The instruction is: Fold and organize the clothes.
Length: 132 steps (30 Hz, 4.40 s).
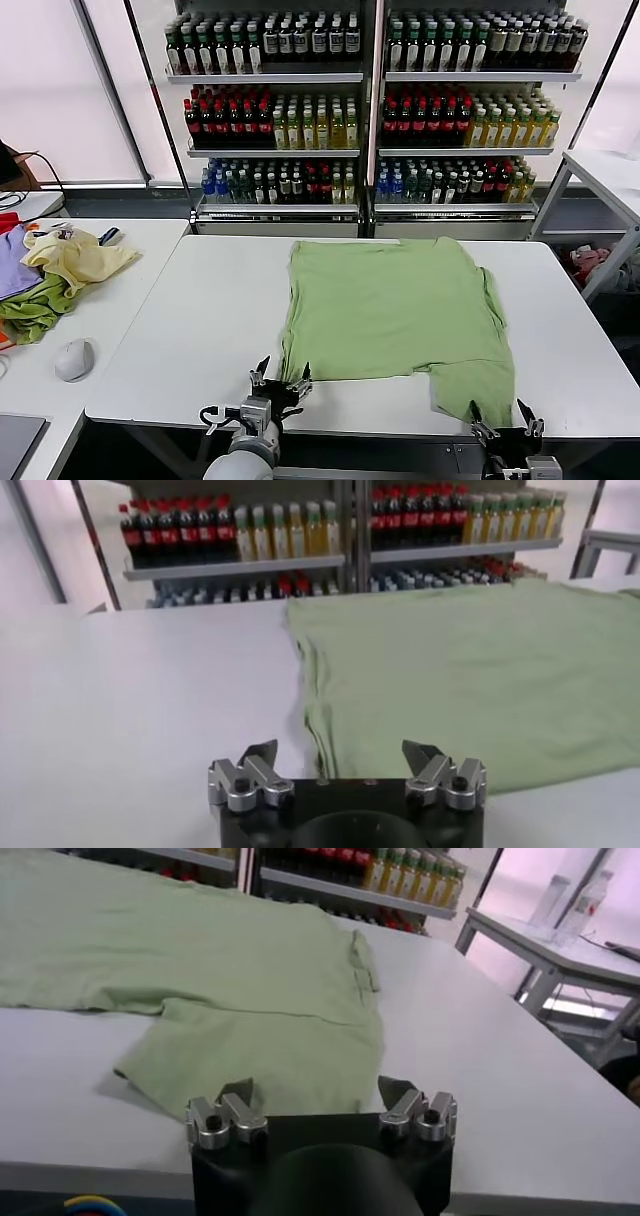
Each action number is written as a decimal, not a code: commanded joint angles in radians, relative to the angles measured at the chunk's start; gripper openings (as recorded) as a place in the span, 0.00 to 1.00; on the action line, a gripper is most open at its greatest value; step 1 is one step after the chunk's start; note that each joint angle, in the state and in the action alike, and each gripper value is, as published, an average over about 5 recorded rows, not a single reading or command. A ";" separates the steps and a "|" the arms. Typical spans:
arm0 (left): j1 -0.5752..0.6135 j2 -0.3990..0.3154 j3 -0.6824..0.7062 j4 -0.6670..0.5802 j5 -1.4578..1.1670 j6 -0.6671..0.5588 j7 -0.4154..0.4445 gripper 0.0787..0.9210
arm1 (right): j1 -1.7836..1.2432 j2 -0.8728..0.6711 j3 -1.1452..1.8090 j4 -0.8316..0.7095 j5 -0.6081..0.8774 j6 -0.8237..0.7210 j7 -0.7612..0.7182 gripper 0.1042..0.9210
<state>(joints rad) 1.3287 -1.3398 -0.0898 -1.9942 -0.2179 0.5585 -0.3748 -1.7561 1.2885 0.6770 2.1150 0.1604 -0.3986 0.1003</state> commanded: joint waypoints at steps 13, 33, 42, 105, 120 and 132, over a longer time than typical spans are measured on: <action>0.021 0.012 0.020 0.012 -0.099 0.025 -0.034 0.31 | -0.005 -0.015 0.000 -0.004 0.028 -0.014 0.003 0.22; 0.030 0.138 -0.077 -0.203 -0.273 -0.047 0.023 0.03 | 0.080 -0.074 0.060 0.094 0.151 0.182 -0.022 0.02; -0.058 0.154 -0.050 -0.175 -0.267 -0.052 0.037 0.03 | 0.245 -0.116 0.032 0.023 0.168 0.186 0.007 0.02; -0.217 0.095 0.025 0.184 -0.104 -0.076 -0.018 0.88 | 0.506 -0.111 -0.061 -0.305 0.074 0.050 0.060 0.88; -0.335 0.067 0.039 0.300 -0.211 -0.049 -0.028 0.76 | 0.581 -0.122 -0.115 -0.437 0.185 -0.110 0.057 0.78; -0.339 0.084 0.051 0.298 -0.239 -0.105 0.010 0.37 | 0.604 -0.140 -0.138 -0.479 0.217 -0.087 0.013 0.36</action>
<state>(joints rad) 0.9981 -1.2526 -0.0367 -1.7055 -0.4340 0.4667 -0.3714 -1.1571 1.1436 0.5465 1.6576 0.3555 -0.4570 0.1121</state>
